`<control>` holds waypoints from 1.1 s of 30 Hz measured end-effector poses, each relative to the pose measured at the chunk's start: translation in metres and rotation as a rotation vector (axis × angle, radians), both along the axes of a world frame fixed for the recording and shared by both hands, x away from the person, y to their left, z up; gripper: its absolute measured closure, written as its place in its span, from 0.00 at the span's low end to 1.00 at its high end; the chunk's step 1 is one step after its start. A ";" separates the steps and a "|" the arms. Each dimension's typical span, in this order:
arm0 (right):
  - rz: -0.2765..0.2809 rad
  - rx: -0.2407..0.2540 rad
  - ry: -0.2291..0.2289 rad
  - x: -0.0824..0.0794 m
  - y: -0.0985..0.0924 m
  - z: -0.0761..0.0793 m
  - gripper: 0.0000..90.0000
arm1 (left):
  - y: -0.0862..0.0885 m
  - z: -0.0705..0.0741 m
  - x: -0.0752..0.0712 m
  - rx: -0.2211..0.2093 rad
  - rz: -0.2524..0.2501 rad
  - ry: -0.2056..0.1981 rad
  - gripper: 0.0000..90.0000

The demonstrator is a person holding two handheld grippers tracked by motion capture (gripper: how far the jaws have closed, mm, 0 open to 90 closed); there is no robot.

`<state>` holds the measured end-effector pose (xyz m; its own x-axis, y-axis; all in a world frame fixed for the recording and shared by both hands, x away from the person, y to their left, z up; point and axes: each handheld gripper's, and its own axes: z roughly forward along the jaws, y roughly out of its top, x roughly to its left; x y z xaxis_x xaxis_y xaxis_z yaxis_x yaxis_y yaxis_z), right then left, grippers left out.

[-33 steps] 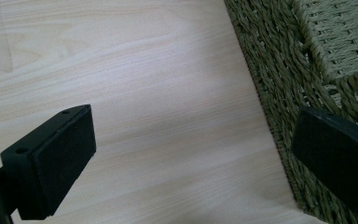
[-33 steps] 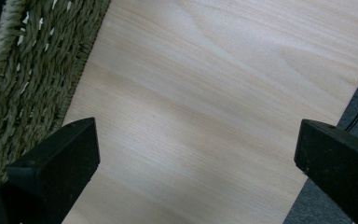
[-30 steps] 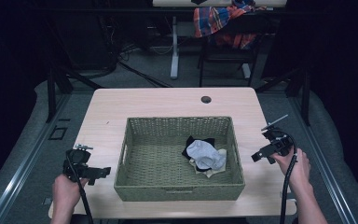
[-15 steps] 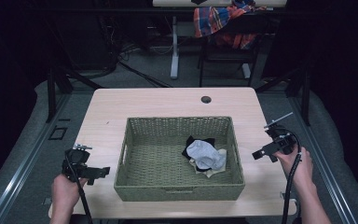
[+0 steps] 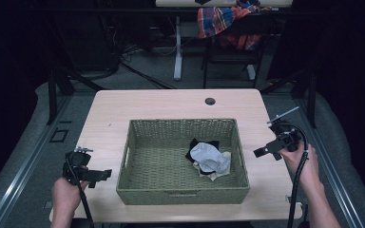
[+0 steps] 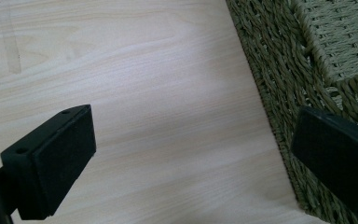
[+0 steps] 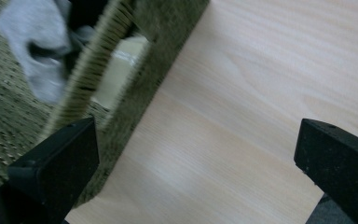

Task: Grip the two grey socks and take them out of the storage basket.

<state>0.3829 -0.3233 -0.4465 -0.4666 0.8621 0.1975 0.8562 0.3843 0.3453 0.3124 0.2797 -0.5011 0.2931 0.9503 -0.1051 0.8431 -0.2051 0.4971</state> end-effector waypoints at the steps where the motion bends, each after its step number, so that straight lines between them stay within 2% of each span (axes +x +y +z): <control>1: 0.016 0.008 -0.016 0.000 0.005 0.006 0.00 | 0.000 0.000 0.000 0.001 0.001 0.002 0.00; 2: 0.024 -0.003 -0.021 0.000 0.006 0.009 0.00 | 0.000 0.000 0.000 0.001 0.001 0.002 0.00; 6: 0.046 0.004 -0.038 0.000 0.014 0.018 0.00 | 0.002 0.000 0.000 0.002 0.005 -0.004 0.00; 7: 0.060 0.001 -0.039 0.001 0.019 0.023 0.00 | 0.002 0.001 0.000 0.000 0.002 0.004 0.00; 10: 0.067 -0.004 -0.036 0.002 0.025 0.027 0.00 | 0.003 0.000 0.000 0.001 0.004 0.003 0.00; 11: 0.092 -0.006 -0.039 0.004 0.033 0.033 0.00 | 0.002 0.000 0.000 0.002 0.003 0.001 0.00; 15: 0.120 -0.009 -0.052 0.006 0.046 0.039 0.00 | 0.003 0.000 0.000 0.002 0.004 0.001 0.00; 16: 0.142 0.001 -0.058 0.007 0.057 0.044 0.00 | 0.003 0.000 0.000 0.000 0.008 0.000 0.00; 18: 0.152 -0.003 -0.056 0.007 0.060 0.045 0.00 | 0.003 0.000 0.000 0.001 0.008 0.001 0.00; 21: 0.185 0.011 -0.058 0.011 0.080 0.050 0.00 | 0.002 0.000 0.000 0.002 0.006 0.000 0.00; 24: 0.221 0.001 -0.060 0.015 0.096 0.055 0.00 | 0.003 0.000 0.000 0.001 0.008 -0.003 0.00; 27: 0.241 0.006 -0.058 0.018 0.107 0.057 0.00 | 0.003 0.000 0.000 0.000 0.009 -0.004 0.00; 31: 0.267 -0.001 -0.062 0.018 0.115 0.056 0.00 | 0.004 -0.001 0.000 0.000 0.006 -0.002 0.00; 33: 0.288 -0.003 -0.061 0.015 0.122 0.050 0.01 | 0.004 -0.001 0.000 0.000 0.010 -0.005 0.00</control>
<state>0.3976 -0.2015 -0.3963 -0.7030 0.6932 0.1591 0.6895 0.6095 0.3912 0.3126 0.2837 -0.5017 0.2845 0.9531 -0.1031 0.8423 -0.1972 0.5016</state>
